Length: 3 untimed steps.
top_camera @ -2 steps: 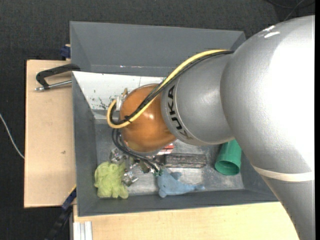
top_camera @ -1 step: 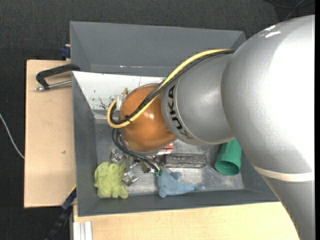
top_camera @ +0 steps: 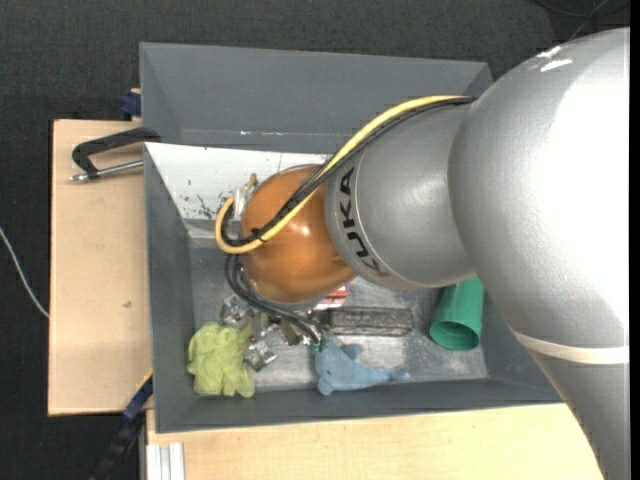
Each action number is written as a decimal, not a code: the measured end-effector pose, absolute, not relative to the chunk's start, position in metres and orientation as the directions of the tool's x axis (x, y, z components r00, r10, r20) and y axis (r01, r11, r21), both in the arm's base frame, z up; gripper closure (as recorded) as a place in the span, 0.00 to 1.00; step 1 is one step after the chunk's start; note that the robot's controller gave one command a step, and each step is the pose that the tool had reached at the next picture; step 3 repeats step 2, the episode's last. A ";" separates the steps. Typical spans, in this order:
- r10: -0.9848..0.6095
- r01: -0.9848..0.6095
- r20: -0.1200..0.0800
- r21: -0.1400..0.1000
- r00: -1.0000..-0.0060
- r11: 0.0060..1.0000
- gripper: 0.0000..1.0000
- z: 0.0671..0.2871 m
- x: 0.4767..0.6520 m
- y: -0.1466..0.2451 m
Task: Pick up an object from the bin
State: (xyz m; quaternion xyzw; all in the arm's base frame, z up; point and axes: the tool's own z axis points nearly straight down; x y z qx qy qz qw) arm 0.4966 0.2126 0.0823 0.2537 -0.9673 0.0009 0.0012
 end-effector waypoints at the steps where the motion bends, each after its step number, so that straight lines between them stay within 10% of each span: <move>1: -0.491 -0.491 0.003 0.001 -0.871 0.871 1.00 0.101 0.495 0.213; 3: -0.491 -0.491 -0.004 0.001 -0.871 0.871 1.00 0.120 0.497 0.214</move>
Offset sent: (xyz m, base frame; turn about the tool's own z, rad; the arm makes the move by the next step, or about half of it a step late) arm 0.0001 0.0001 0.0458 0.0000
